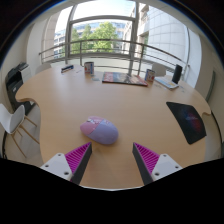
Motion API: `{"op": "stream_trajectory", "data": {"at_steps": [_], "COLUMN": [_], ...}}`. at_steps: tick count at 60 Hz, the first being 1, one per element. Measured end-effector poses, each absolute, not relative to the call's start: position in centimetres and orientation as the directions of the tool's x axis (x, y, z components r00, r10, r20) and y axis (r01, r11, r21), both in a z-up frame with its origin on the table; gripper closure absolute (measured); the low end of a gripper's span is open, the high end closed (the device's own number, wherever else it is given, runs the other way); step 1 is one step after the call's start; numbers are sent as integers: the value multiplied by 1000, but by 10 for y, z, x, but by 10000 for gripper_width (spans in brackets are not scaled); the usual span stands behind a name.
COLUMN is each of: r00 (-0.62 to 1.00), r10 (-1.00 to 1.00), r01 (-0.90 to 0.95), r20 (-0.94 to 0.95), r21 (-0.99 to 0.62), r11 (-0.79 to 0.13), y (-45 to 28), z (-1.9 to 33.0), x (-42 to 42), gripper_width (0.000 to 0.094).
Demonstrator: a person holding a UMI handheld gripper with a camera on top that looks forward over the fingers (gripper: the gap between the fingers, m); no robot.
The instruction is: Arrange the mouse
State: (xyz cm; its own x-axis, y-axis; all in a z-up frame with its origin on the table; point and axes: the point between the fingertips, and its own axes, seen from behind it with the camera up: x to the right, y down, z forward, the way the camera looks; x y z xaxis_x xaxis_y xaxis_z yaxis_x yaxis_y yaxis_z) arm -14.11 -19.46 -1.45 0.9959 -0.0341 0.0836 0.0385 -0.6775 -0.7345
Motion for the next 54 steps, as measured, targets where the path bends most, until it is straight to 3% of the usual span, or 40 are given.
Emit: {"op": "stream_trajectory", "data": {"at_steps": [21,24,31,42,48,54], "r00": [996,998,1000,999,997,996], "r10": [14,16,20,31,70,88], "r01": [76,53,28,41,72,12], "r20": [87,56,20,26,36,-35], "r21": [-755,-755,-763,-748,-788,-871], "r11": [-651,-654,-646,-662,-611,-491], "y": [-101,-93,-83,-81,-73,-65], "z": [-15,-17,-18,-14,27,116], "x": [-147,-150,-154,-155,-156,-140], "gripper_width": [112,151,357,482,493,494]}}
